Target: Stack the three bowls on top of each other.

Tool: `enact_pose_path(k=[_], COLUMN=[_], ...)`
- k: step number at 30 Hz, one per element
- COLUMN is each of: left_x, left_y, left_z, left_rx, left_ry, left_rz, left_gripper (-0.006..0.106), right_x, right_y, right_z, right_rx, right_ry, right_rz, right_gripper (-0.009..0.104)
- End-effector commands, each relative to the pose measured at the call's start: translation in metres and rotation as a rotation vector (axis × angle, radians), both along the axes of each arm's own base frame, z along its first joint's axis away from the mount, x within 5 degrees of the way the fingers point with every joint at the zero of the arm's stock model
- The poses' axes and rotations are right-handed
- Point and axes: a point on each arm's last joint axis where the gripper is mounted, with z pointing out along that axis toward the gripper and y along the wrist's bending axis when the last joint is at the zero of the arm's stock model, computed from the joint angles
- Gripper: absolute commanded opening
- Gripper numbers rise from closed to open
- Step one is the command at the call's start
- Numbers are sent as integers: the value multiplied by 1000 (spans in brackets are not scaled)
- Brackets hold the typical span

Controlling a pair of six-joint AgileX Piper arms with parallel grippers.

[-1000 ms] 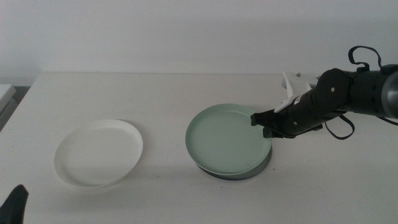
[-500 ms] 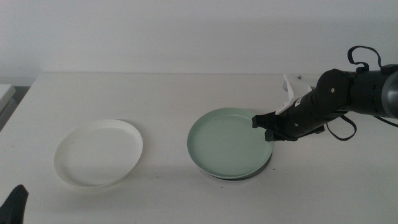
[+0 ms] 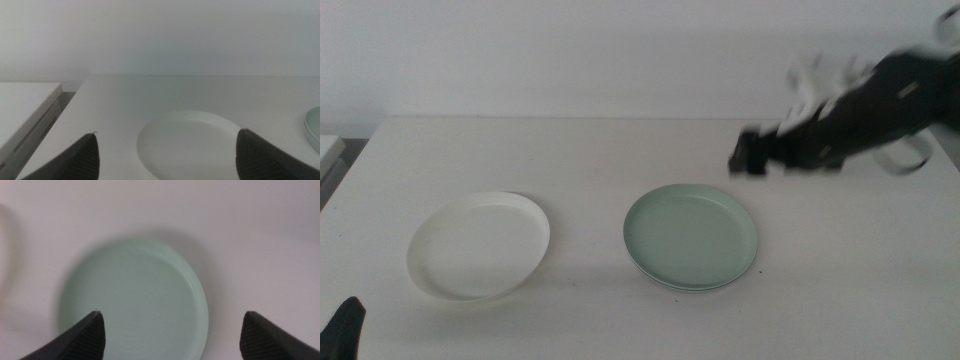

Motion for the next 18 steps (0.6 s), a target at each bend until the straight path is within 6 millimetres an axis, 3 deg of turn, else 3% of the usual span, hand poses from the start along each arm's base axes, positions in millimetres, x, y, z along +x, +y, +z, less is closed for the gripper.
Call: enact_pose_path(k=[1,5,8,13,18], left_x=[0,0,0,0,0], left_y=[0,0,0,0,0], left_z=[2,2,2,2,2], left_rx=[-7,-7,-7,-7,-7], left_ry=[-18,-18,-18,-18,-18], left_rz=[1,1,1,1,1], left_gripper=[94,94,94,94,94], right_x=[-22,-83,-138,-221,-256], right_y=[-9,-28,-46,-71,-80], right_z=[53,121,146,156,158], right_rx=[-4,8,40,86,116], right_ry=[-135,-340,-471,-658,-719], right_rz=[79,164,180,239,274], right_gripper=[93,93,93,93,93])
